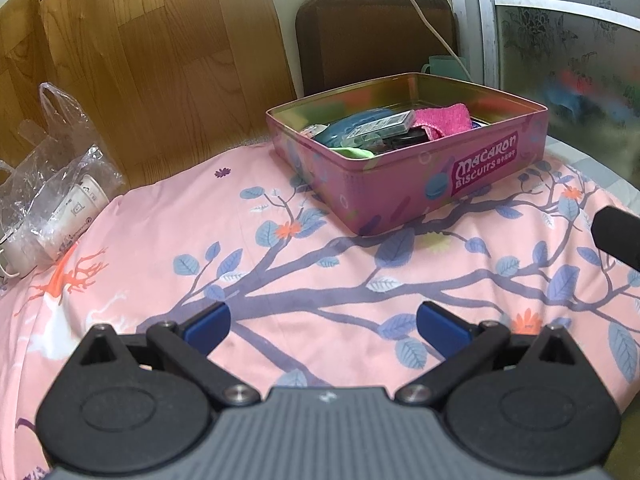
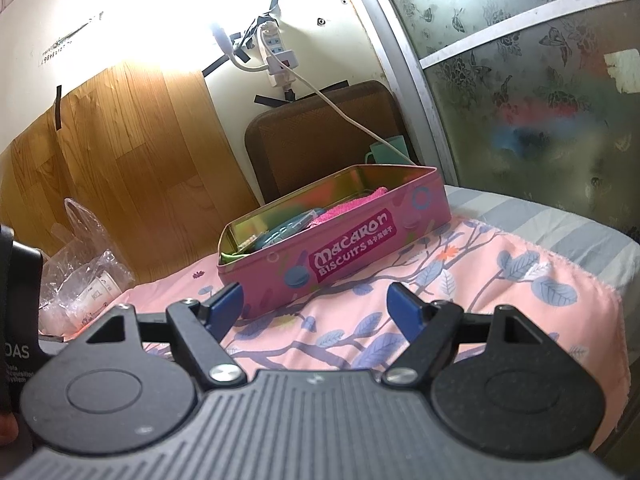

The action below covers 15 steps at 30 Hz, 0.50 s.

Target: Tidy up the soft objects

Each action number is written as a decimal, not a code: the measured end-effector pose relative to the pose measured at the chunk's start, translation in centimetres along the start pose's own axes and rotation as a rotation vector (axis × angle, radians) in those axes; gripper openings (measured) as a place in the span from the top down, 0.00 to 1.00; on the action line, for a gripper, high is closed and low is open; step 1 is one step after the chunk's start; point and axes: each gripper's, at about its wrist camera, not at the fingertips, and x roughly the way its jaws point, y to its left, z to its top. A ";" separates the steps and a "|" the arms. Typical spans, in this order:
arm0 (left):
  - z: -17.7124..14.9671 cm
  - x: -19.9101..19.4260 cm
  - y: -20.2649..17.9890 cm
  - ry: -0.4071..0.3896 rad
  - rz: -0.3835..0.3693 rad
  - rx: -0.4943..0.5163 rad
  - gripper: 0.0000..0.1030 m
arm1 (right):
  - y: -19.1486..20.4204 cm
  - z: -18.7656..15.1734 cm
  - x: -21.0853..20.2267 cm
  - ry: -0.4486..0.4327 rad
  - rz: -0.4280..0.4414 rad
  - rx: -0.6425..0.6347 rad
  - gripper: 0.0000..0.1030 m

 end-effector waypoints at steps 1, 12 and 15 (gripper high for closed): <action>0.0 0.0 0.0 0.001 0.001 0.000 0.00 | 0.0 0.0 0.0 0.001 0.000 0.001 0.21; 0.0 0.2 -0.2 0.006 0.007 0.002 0.00 | -0.1 0.0 0.0 0.002 0.001 0.001 0.21; 0.0 0.2 -0.2 0.007 0.009 0.002 0.00 | -0.1 0.0 0.0 0.001 0.000 0.002 0.21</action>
